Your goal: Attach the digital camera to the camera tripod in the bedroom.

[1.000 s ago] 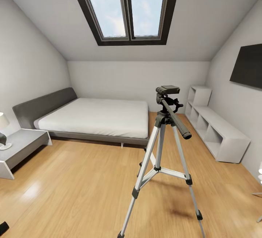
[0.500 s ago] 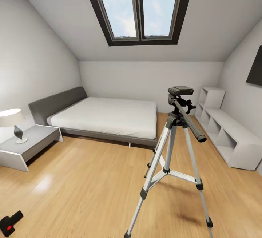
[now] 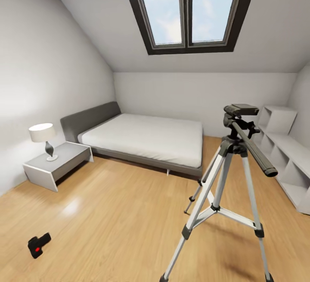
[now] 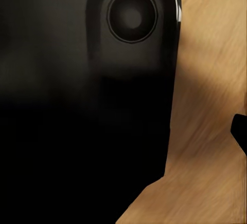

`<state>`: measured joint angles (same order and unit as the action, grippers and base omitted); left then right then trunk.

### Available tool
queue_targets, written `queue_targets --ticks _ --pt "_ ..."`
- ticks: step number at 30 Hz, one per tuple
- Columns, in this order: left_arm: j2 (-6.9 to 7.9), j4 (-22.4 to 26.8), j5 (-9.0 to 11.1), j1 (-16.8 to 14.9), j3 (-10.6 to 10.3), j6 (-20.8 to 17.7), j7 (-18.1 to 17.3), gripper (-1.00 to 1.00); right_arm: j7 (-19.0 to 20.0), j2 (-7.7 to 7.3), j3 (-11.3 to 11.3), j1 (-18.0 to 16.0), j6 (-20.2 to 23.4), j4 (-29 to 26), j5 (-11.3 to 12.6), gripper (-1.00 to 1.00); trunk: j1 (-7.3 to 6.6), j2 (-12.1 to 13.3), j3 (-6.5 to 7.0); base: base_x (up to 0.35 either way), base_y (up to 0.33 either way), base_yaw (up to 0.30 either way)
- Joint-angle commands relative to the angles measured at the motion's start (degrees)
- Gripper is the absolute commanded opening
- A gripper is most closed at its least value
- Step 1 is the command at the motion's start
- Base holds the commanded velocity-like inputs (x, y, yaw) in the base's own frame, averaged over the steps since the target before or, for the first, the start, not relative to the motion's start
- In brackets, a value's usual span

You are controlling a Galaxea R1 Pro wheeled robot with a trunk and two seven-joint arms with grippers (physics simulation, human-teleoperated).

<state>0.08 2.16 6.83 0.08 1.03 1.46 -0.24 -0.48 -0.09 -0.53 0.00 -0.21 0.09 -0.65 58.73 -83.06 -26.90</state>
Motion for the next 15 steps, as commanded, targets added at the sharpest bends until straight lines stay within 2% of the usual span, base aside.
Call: queue_targets --ticks 1,2,3,4,5,6,7,15 --pt "0.02 0.0 1.7 0.0 0.0 0.1 0.0 1.00 0.0 0.00 -0.1 0.0 0.0 0.0 -0.3 1.00 0.00 0.0 -0.03 0.000 0.000 0.274" --pt "0.06 0.0 4.0 0.0 0.0 0.1 0.0 1.00 0.0 0.02 -0.1 0.0 0.0 0.0 -0.8 1.00 0.00 0.0 -0.03 0.000 0.000 0.277" --pt "0.09 0.0 5.2 0.0 0.0 0.1 0.0 1.00 0.1 0.05 -0.1 0.0 0.1 0.0 -1.2 1.00 0.00 0.0 -0.03 0.000 0.000 0.277" --pt "0.12 0.0 7.4 0.0 -0.1 0.1 0.0 1.00 0.3 0.10 0.0 0.0 0.4 0.0 -2.0 1.00 0.00 0.0 -0.03 0.000 0.000 0.278" --pt "0.14 0.0 8.4 0.0 -0.1 0.1 0.0 1.00 0.3 0.13 0.0 0.0 0.5 0.0 -2.5 1.00 0.00 0.0 -0.03 0.000 0.000 0.279" --pt "0.16 0.0 10.8 0.0 -0.1 0.0 0.0 1.00 0.4 0.28 0.2 0.0 0.7 0.0 -4.3 1.00 0.00 0.0 -0.03 0.000 0.000 0.280" --pt "0.20 0.0 11.9 0.0 -0.1 0.0 0.0 1.00 0.3 0.37 0.2 0.0 0.8 0.0 -5.4 1.00 0.00 0.0 -0.03 0.000 0.000 0.281" --pt "0.31 0.0 13.8 0.0 -0.2 0.1 0.0 1.00 0.0 0.25 0.1 0.0 0.3 0.0 -7.6 1.00 0.00 0.0 -0.03 0.000 0.000 0.284"
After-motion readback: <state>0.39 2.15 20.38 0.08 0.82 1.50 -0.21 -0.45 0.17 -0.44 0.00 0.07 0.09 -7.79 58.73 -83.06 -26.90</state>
